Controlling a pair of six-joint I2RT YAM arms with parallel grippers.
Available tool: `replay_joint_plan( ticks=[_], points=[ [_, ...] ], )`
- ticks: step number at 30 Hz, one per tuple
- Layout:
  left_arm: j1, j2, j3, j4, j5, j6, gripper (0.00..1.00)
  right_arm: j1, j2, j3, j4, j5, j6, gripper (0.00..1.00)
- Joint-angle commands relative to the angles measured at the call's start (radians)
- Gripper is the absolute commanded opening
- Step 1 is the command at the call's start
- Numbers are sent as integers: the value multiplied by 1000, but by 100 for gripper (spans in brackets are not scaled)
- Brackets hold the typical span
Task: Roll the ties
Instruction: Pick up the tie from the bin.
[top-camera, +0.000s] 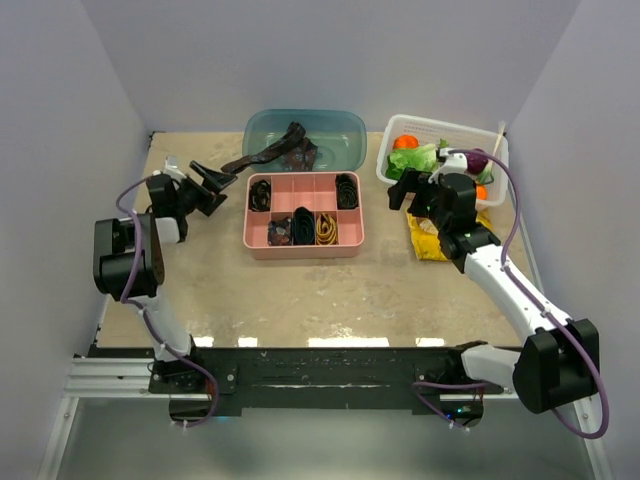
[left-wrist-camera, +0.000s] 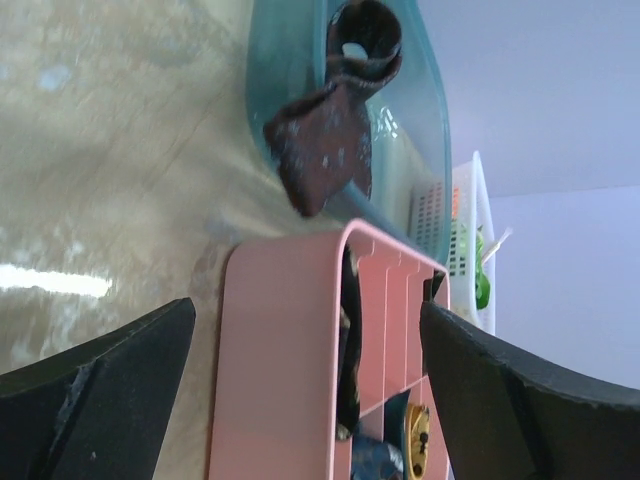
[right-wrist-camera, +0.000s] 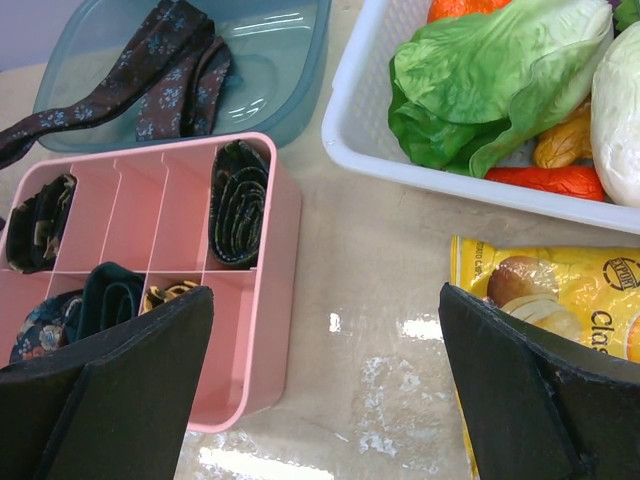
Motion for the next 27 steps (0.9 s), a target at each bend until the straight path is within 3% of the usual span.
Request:
replay_joint_plan(
  ticks=[1, 4, 9, 15, 18, 22, 25, 27],
  points=[
    [4, 66, 128, 166, 34, -84, 97, 5, 2, 37, 24, -18, -23, 99],
    [1, 150, 201, 164, 25, -101, 93, 5, 8, 35, 24, -12, -28, 99],
    [-9, 241, 309, 160, 28, -125, 72, 5, 28, 47, 18, -4, -31, 99],
    [-34, 293, 410, 59, 7, -81, 61, 5, 45, 61, 11, -1, -29, 99],
    [-46, 315, 436, 50, 13, -82, 49, 5, 48, 61, 14, 2, -29, 99],
    [-52, 309, 439, 47, 11, -79, 18, 5, 60, 66, 14, -12, -28, 99],
    [-54, 277, 449, 41, 11, -76, 1, 5, 66, 73, 9, -29, -23, 99],
    [-59, 252, 464, 30, 23, -76, 0, 5, 66, 83, 3, -49, -17, 99]
  ],
)
